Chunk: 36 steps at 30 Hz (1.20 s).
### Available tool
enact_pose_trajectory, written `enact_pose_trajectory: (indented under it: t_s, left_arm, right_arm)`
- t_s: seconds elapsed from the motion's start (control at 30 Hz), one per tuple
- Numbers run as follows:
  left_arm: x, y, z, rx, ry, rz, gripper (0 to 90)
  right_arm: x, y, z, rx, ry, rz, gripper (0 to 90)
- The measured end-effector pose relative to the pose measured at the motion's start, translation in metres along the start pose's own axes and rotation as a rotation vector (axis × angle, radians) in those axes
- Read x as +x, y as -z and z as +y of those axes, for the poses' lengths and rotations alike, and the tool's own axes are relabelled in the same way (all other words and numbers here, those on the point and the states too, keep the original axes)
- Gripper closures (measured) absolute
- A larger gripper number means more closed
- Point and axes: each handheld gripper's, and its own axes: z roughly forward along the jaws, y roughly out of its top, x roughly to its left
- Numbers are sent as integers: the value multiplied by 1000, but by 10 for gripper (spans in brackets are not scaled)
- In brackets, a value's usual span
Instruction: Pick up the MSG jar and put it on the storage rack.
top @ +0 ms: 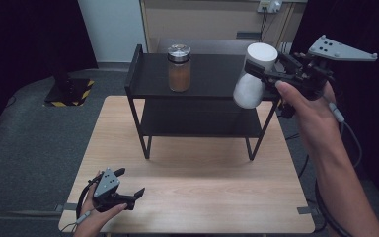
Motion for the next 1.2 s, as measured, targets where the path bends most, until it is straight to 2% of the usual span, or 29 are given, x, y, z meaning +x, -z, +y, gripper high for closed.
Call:
enact_pose_trajectory:
  t_s: [0.17, 0.6, 0.97, 1.2]
  left_arm:
    - [1, 0, -1, -1, 6, 2, 8]
    - [0, -1, 0, 9, -5, -2, 8]
    - [0, -3, -1, 12, -5, -5, 8]
    - [-1, -4, -1, 16, -3, -8, 8]
  right_arm:
    - [-1, -7, 5, 7, 12, -14, 344]
    - [-10, -23, 7, 12, 2, -70, 344]
    - [-15, -37, 6, 27, 0, -101, 344]
    - [-20, -45, 0, 39, -21, -128, 344]
